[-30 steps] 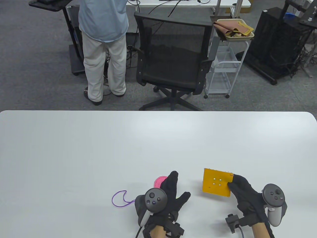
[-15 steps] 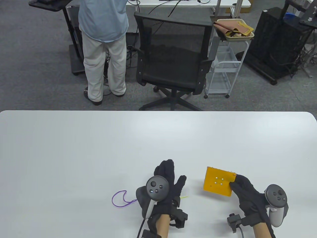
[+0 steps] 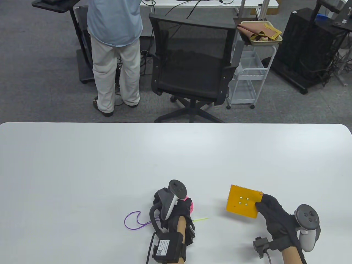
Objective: Sew button in X pattern
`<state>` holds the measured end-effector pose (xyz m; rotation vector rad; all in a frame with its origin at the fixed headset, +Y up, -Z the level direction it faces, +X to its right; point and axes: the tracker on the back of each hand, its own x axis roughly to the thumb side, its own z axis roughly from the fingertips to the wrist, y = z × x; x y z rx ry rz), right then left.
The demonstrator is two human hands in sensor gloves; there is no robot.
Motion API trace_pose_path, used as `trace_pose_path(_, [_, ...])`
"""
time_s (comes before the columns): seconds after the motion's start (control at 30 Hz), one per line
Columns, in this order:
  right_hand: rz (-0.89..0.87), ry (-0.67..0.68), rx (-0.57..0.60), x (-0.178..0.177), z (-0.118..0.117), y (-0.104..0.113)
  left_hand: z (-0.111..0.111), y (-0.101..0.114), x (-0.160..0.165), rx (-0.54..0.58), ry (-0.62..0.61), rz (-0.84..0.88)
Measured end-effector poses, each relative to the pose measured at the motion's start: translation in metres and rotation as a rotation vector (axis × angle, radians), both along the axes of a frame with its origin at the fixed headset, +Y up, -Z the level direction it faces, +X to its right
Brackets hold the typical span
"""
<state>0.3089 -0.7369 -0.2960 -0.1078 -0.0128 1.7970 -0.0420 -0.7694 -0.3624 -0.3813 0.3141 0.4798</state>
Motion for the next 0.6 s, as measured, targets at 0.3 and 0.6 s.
trace_pose_path(0.3, [-0.004,-0.002,-0.037,-0.001,0.0,-0.003,-0.002,-0.019,0.011,-0.156,-0.033,-0.019])
trace_pose_path(0.6, [-0.004,-0.003,-0.042,-0.001,-0.001,-0.003,-0.003,-0.019,0.006,-0.151,-0.043,-0.074])
